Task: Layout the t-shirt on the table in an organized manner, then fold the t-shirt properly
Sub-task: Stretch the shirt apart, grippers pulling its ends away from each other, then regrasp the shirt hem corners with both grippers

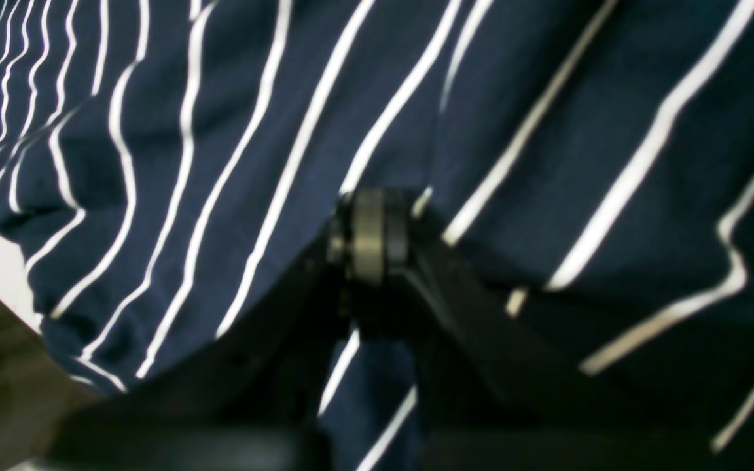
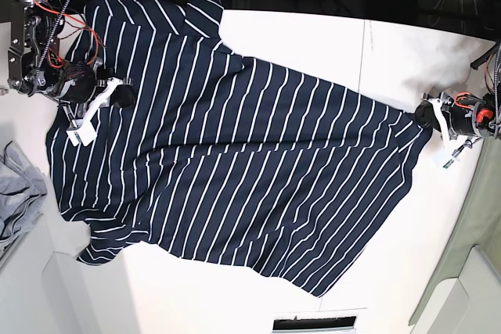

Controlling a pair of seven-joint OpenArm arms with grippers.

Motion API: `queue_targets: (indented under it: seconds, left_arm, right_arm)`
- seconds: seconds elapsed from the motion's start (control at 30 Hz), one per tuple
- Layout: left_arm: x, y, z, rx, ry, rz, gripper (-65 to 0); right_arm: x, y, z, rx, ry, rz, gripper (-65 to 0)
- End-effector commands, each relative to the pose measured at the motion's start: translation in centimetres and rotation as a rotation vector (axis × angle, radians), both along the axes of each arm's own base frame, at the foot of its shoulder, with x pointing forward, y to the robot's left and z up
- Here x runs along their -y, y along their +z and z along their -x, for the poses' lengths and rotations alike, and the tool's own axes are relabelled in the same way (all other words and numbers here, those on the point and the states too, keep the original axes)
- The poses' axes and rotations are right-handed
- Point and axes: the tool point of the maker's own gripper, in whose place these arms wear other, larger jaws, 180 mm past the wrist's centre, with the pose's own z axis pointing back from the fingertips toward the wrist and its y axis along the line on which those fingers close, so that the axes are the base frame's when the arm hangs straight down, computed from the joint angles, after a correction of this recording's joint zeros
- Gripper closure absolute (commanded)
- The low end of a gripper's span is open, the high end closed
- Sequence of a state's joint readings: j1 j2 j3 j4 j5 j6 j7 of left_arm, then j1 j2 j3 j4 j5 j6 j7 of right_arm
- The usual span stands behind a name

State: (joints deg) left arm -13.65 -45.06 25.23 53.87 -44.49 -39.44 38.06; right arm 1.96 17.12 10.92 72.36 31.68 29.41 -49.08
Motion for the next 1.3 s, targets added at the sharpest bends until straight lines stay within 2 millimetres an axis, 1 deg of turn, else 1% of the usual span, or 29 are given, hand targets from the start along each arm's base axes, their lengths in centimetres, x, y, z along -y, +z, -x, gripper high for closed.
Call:
queue_targets:
  seconds: [0.0,0.1,0.23,0.33,0.4,0.5,0.6,0.67,0.73,0.8,0.9,0.97,1.03,1.1,1.2,1.27]
  left_arm:
    - [-1.6,0.8,-0.3,-0.001,0.009,-0.049,0.0]
    - [-2.5,2.2,-1.1,0.022,0.027,-0.056,0.0]
    - [-4.1,4.5,-2.5,0.086,0.057,-0.071,0.0]
    - [-4.7,5.3,-2.9,0.106,0.066,-0.074,0.0]
    - [-4.5,5.7,-3.3,0.125,0.077,-0.050,0.0]
    - [-3.6,5.8,-4.0,0.163,0.081,-0.016,0.0]
    - [-2.0,5.0,-4.2,0.166,0.073,0.017,0.0]
    - [-1.1,3.8,-3.9,0.146,0.056,0.005,0.0]
    - [-1.0,2.2,-3.1,0.109,0.044,-0.028,0.0]
    - [-1.4,0.8,-1.8,0.059,0.048,-0.055,0.0]
    - [-2.2,-0.8,1.0,-0.018,0.021,-0.088,0.0]
    - [-3.0,-1.5,2.5,-0.058,0.005,-0.123,0.0]
    - [-3.4,-1.9,3.8,-0.087,0.006,-0.132,0.0]
    - [-3.8,-2.4,5.2,-0.124,0.005,-0.142,0.0]
    - [-4.3,-3.4,8.1,-0.190,0.000,-0.155,0.0]
    - [-4.1,-4.0,9.8,-0.222,0.004,-0.144,0.0]
  right_arm:
    - [1.2,-0.2,0.1,-0.018,0.004,0.054,0.0]
    - [1.2,-0.2,0.1,-0.019,0.004,0.055,0.0]
    - [1.2,-0.2,0.1,-0.018,0.004,0.053,0.0]
    - [1.1,-0.1,-0.1,-0.009,-0.001,0.045,0.0]
    - [1.0,0.0,-0.1,-0.007,-0.002,0.042,0.0]
    - [1.0,-0.1,-0.1,-0.008,-0.002,0.042,0.0]
    - [1.1,-0.1,-0.1,-0.009,-0.002,0.043,0.0]
    - [1.1,-0.1,-0.1,-0.010,-0.001,0.044,0.0]
    - [1.3,-0.2,0.0,-0.013,0.002,0.057,0.0]
    - [1.7,-0.7,0.4,-0.032,0.008,0.083,0.0]
    - [2.6,-2.1,1.4,-0.074,0.010,0.125,0.0]
    - [3.3,-2.8,1.2,-0.073,-0.007,0.142,0.0]
    - [4.1,-3.1,0.2,-0.069,-0.034,0.142,0.0]
    - [4.7,-3.2,-1.4,-0.067,-0.061,0.131,0.0]
    - [4.7,-2.7,-4.1,-0.065,-0.089,0.105,0.0]
    - [4.6,-1.9,-6.4,-0.051,-0.103,0.086,0.0]
